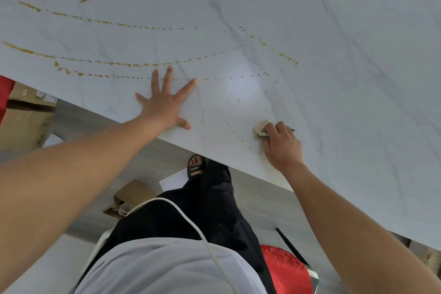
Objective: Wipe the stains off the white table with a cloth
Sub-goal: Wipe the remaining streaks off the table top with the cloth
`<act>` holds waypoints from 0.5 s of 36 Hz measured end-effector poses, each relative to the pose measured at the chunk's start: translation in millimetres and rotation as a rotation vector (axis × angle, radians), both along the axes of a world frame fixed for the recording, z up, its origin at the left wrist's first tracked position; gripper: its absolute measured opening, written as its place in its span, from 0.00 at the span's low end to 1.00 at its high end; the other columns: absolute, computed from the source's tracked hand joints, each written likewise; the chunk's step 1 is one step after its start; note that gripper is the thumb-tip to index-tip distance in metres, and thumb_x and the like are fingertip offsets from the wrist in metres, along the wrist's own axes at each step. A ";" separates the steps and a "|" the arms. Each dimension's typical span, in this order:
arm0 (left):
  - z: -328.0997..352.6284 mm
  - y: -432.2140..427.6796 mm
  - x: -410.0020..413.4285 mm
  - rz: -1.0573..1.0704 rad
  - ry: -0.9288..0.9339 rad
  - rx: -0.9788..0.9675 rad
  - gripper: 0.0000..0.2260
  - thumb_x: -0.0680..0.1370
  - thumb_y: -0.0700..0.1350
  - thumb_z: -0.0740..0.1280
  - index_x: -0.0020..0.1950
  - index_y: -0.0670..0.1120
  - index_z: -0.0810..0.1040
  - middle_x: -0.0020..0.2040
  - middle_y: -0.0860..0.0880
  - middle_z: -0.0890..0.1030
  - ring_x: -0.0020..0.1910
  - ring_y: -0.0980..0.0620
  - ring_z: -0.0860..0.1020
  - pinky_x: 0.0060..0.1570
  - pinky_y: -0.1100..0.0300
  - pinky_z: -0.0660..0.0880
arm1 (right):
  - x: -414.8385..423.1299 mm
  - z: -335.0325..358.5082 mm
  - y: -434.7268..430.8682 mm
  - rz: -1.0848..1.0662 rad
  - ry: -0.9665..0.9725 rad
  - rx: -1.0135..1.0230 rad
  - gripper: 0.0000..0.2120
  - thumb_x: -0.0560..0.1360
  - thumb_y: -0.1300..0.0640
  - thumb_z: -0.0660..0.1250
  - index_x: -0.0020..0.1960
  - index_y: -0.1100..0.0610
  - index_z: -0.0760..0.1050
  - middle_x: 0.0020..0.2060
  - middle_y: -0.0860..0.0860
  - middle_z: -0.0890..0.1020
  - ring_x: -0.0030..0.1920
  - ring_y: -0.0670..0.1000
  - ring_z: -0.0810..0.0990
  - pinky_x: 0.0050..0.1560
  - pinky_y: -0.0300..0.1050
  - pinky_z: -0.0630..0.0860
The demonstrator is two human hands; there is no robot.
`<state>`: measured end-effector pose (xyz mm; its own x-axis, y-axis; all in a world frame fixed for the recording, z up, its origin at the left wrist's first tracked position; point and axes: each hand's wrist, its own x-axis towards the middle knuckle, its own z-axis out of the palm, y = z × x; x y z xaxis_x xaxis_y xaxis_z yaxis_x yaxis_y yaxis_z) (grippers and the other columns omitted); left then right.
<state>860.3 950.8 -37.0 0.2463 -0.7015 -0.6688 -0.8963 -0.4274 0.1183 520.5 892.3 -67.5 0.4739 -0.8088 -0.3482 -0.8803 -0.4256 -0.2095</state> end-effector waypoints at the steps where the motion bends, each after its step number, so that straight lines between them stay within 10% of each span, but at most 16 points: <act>1: -1.1 8.5 -0.3 -0.010 -0.029 -0.041 0.57 0.66 0.68 0.77 0.77 0.72 0.34 0.79 0.50 0.26 0.79 0.37 0.29 0.66 0.17 0.52 | -3.3 0.2 2.2 0.088 -0.001 0.010 0.09 0.75 0.58 0.62 0.55 0.56 0.72 0.49 0.53 0.73 0.48 0.58 0.74 0.33 0.46 0.65; 11: -28.4 79.8 -9.2 0.031 -0.106 0.008 0.44 0.77 0.74 0.52 0.82 0.56 0.34 0.82 0.45 0.31 0.80 0.36 0.33 0.75 0.28 0.47 | 11.8 -0.1 -38.0 -0.241 -0.017 0.031 0.11 0.78 0.55 0.57 0.60 0.53 0.68 0.53 0.54 0.73 0.53 0.60 0.74 0.43 0.50 0.67; 18: -25.6 74.6 -12.8 0.048 -0.075 0.060 0.46 0.77 0.75 0.53 0.81 0.55 0.31 0.81 0.44 0.28 0.79 0.35 0.30 0.74 0.26 0.45 | 11.5 2.1 -27.8 -0.194 0.016 0.011 0.11 0.78 0.58 0.57 0.61 0.54 0.68 0.53 0.54 0.72 0.53 0.59 0.73 0.42 0.50 0.67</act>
